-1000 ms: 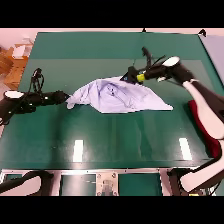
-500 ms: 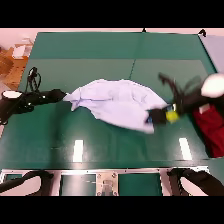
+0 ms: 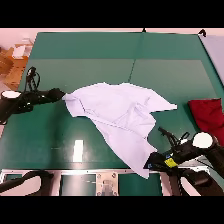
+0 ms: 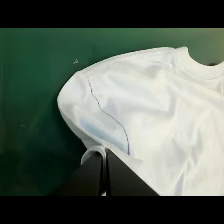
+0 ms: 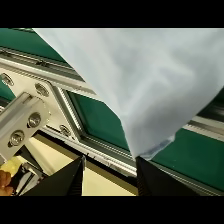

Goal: Fold the shirts.

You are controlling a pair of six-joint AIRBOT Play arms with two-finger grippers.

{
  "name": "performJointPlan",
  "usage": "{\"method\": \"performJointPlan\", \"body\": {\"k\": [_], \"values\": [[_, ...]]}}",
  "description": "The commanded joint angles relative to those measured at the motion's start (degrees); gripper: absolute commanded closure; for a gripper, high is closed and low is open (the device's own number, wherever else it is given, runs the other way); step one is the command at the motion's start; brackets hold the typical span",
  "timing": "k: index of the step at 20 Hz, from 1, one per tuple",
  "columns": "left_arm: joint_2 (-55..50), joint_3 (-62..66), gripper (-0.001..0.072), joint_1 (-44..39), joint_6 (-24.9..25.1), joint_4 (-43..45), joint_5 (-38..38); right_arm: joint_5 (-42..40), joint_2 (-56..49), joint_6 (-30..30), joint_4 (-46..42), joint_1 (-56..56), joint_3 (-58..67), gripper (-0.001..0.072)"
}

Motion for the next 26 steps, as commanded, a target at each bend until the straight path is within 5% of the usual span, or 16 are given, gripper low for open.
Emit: {"method": "performJointPlan", "body": {"k": [1,5,7,13,18,19,20,21,26], "values": [[0.04,1.22,0.0685,0.04,-0.02,0.09,-0.17,-1.05,0.83,1.09,-2.54,-2.49,7.26,0.0331],[0.04,4.52,0.0685,0.04,-0.02,0.24,-1.97,-9.03,-2.97,2.58,-23.52,-19.43,22.21,0.0330],[0.04,5.25,0.0685,0.04,0.00,0.33,-2.14,-14.14,-9.92,-0.37,-19.47,-29.92,22.82,0.0241],[0.02,5.51,0.0685,0.04,-0.02,4.24,-1.75,-32.15,-35.10,-14.78,0.20,-35.58,24.15,0.0218],[0.04,5.51,0.0685,0.04,0.00,5.86,-1.75,-33.09,-53.51,-18.88,6.56,-34.18,36.02,0.0227],[0.04,5.51,0.0684,0.04,0.00,5.88,-1.75,-33.11,-55.21,-18.91,6.58,-33.27,37.94,0.0342],[0.04,5.51,0.0685,0.04,0.02,5.97,-1.75,-33.11,-56.24,-20.04,6.62,-32.13,40.02,0.0552],[0.04,5.64,0.0685,0.04,0.00,6.56,-1.88,-33.14,-56.61,-20.44,6.56,-30.88,42.42,0.0649],[0.04,11.96,0.0685,0.04,-5.40,19.69,-12.98,-32.52,-61.42,-19.21,6.58,-26.36,64.22,0.0696]]}}
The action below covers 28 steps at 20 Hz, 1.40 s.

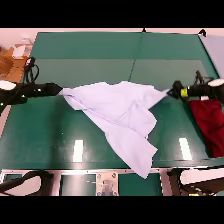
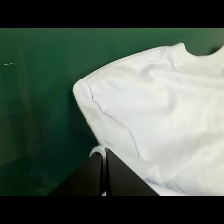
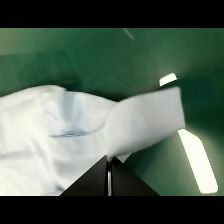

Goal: Fold the shirts.

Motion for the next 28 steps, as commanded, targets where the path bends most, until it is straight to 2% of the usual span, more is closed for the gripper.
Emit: {"method": "performJointPlan", "body": {"k": [1,4,6,7,11,12,13,14,15,17,21,22,23,25,28], "values": [[0.04,4.04,0.0685,0.04,-5.05,8.39,-10.97,0.90,-6.38,1.27,0.52,3.37,17.92,0.0697],[0.04,3.17,0.0685,0.04,-8.46,8.74,-20.52,4.46,-16.79,3.82,0.50,6.91,38.03,0.0696],[0.04,0.52,0.0685,0.04,-11.13,8.61,-23.17,7.26,-23.32,5.66,0.52,8.83,48.87,0.0696],[0.04,-1.64,0.0685,0.02,-12.44,8.52,-23.21,7.85,-25.33,5.95,0.90,9.57,51.49,0.0697],[0.02,-8.94,0.0685,0.04,-12.31,6.91,-19.19,8.41,-26.32,5.68,1.40,10.29,48.54,0.0694],[0.04,-8.98,0.0685,0.04,-12.09,6.88,-17.27,9.22,-26.32,5.68,1.40,9.97,48.48,0.0603],[0.02,-8.96,0.0685,0.04,-11.91,6.69,-14.99,10.71,-25.90,5.70,1.57,9.20,48.50,0.0420],[0.02,-8.96,0.0684,0.04,-11.85,6.78,-13.44,12.81,-25.18,5.70,1.57,8.09,48.48,0.0359],[0.02,-8.94,0.0677,0.04,-11.85,7.21,-12.79,15.45,-24.13,5.70,1.57,6.51,48.48,0.0360],[0.04,-7.85,0.0081,0.04,-12.26,11.23,-12.35,20.68,-21.62,5.68,1.36,2.82,48.46,0.0362],[-0.04,0.94,0.0068,0.07,-14.64,19.78,-12.17,27.89,-13.09,5.44,-1.84,-3.69,40.17,0.0364],[-0.39,3.74,0.0120,0.04,-14.97,19.56,-10.69,28.57,-10.08,5.18,-4.48,-4.55,35.63,0.0364],[-1.57,6.38,0.0168,0.04,-14.93,18.73,-10.38,28.68,-6.32,4.74,-7.08,-5.27,29.59,0.0366],[-7.02,11.63,0.0169,0.04,-14.36,15.56,-13.81,28.61,1.16,2.80,-9.73,-6.78,16.81,0.0387],[-17.75,15.82,0.0167,0.02,-8.79,2.93,-21.05,26.64,12.72,0.50,-10.10,-9.88,-2.23,0.0390]]}}
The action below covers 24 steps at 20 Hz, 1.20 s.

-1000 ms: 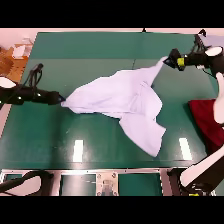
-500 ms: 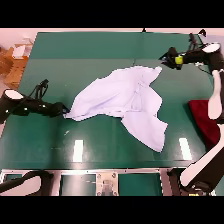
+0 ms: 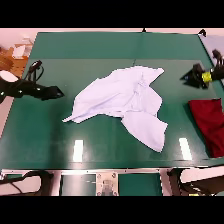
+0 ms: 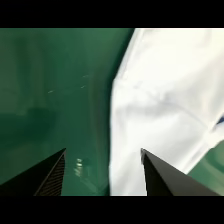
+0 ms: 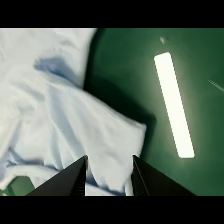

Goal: Fold the shirts.

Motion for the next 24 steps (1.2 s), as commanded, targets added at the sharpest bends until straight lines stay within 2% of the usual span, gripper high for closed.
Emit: {"method": "performJointPlan", "body": {"k": [1,3,6,12,13,14,15,17,19,20,22,24], "values": [[-10.01,4.92,0.0167,0.00,5.55,-13.09,-5.55,-1.40,13.92,-2.97,-2.16,-3.80,-21.88,0.0390],[-13.03,4.90,0.0167,-0.11,8.09,-16.94,-5.11,-3.37,21.88,-3.54,-2.16,-5.40,-33.14,0.0390],[-16.02,4.90,0.0168,-2.51,9.90,-17.05,-3.30,-4.81,31.67,-3.48,-2.19,-6.01,-45.57,0.0390],[-19.96,7.96,0.0169,-6.97,9.42,-16.94,-0.61,-5.64,39.19,-2.56,-2.21,-6.01,-51.28,0.0391],[-19.96,8.35,0.0188,-6.95,9.42,-16.90,-0.85,-5.53,39.10,-1.95,-2.23,-6.01,-51.28,0.0391],[-19.96,8.46,0.0334,-6.95,9.49,-16.90,-1.07,-5.38,39.10,-1.70,-2.40,-6.01,-51.34,0.0390],[-19.96,8.70,0.0408,-6.93,9.66,-16.81,-1.90,-5.20,39.10,-1.38,-2.67,-6.01,-51.34,0.0385],[-19.93,10.54,0.0405,-6.78,9.97,-16.28,-5.84,-5.75,39.10,1.27,-5.05,-6.01,-51.76,0.0303],[-19.69,14.14,0.0405,-5.44,9.81,-14.53,-9.09,-8.15,38.58,1.66,-5.49,-5.97,-53.53,0.0286],[-19.69,15.85,0.0403,-4.55,8.96,-14.05,-9.97,-8.81,37.73,1.66,-5.27,-5.97,-54.60,0.0287],[-19.71,17.77,0.0138,-2.19,6.03,-13.88,-10.21,-12.02,35.01,0.81,-4.63,-5.97,-57.31,0.0292],[-19.80,17.77,0.0138,-0.11,4.83,-13.29,-9.07,-16.00,31.17,-3.08,0.04,-5.97,-59.39,0.0323]]}}
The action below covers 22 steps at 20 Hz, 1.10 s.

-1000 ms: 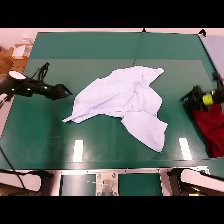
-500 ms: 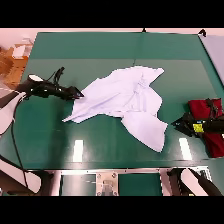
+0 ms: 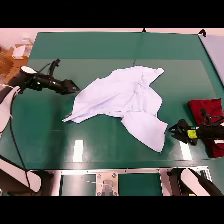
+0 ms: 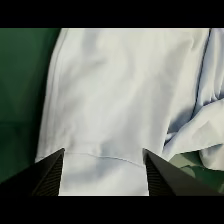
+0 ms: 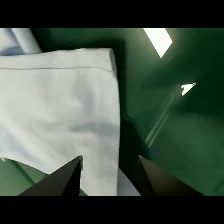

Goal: Fold the shirts.

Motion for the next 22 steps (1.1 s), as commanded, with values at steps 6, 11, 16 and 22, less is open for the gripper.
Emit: {"method": "performJointPlan", "body": {"k": [6,11,16,22], "values": [[-0.70,1.36,0.0137,3.26,-3.89,6.73,5.05,-12.72,-15.41,-13.86,16.61,0.02,-3.02,0.0364],[-5.68,1.36,0.0137,2.03,-5.53,5.11,3.02,-13.03,-17.51,-15.78,18.45,0.02,-1.20,0.0363],[-7.76,1.40,0.0139,-3.34,-5.29,4.15,4.52,-10.69,-17.49,-15.98,18.14,0.00,1.38,0.0342],[-7.87,1.42,0.0684,-4.83,-1.46,4.74,-5.03,-10.64,-17.57,-15.93,17.92,0.00,2.58,0.0281]]}}
